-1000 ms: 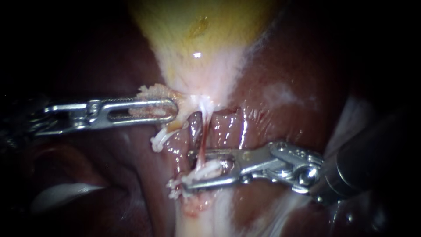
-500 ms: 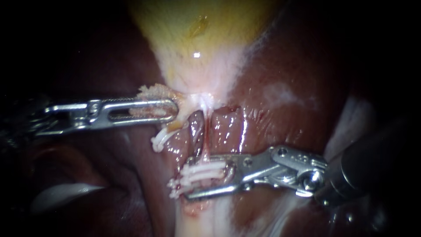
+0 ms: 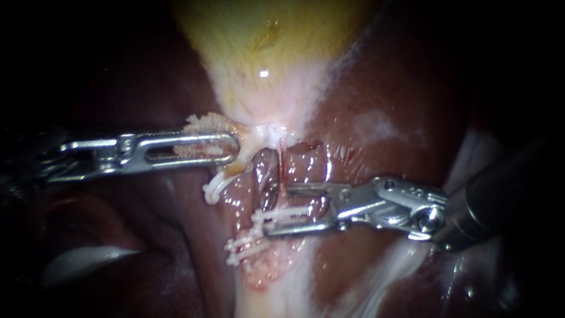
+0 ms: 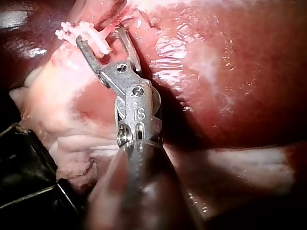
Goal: Going back second clip right tube
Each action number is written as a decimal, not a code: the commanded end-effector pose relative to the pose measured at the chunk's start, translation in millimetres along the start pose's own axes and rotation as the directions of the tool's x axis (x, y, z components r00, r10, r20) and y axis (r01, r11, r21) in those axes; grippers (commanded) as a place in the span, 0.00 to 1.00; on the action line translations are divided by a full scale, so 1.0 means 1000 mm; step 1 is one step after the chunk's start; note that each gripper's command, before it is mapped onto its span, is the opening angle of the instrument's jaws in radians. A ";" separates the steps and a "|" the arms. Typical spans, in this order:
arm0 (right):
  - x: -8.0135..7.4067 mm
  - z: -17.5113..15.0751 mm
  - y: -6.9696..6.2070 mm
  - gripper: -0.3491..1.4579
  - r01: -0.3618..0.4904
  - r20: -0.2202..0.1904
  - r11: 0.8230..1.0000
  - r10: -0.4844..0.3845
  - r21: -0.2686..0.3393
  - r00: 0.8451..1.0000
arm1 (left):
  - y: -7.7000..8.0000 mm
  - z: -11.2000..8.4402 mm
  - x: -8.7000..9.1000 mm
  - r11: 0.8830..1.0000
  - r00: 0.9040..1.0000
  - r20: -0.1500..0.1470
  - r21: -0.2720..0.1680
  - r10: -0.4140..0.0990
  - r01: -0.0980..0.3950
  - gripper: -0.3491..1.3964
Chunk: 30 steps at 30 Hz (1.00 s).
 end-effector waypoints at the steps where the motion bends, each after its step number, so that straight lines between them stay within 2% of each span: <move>1: 0.0002 -0.0007 -0.0001 0.47 0.022 0.000 1.000 -0.022 0.000 1.000 | 0.0000 0.0000 0.0000 1.000 1.000 0.000 0.000 0.000 0.000 0.00; 5: 0.0010 -0.0026 -0.0002 0.47 0.098 0.005 0.995 -0.098 0.004 0.995 | 0.0000 0.0000 0.0000 1.000 1.000 0.000 0.000 0.000 0.000 0.00; 9: 0.0024 -0.0050 -0.0006 0.47 0.179 0.011 0.984 -0.179 0.005 0.984 | 0.0000 0.0000 0.0000 1.000 1.000 0.000 0.000 0.000 0.000 0.00; 13: 0.0035 -0.0070 -0.0008 0.47 0.226 0.015 0.974 -0.226 0.006 0.974 | 0.0000 0.0000 0.0000 1.000 1.000 0.000 0.000 0.000 0.000 0.00; 21: 0.0052 -0.0111 -0.0009 0.47 0.264 0.025 0.964 -0.264 -0.007 0.964 | 0.0000 0.0002 0.0001 1.000 1.000 0.001 0.000 0.001 -0.001 0.00; 30: 0.0056 -0.0120 -0.0013 0.47 0.273 0.024 0.962 -0.273 -0.001 0.962 | 0.0002 0.0007 0.0003 1.000 1.000 0.002 -0.002 0.002 -0.002 0.00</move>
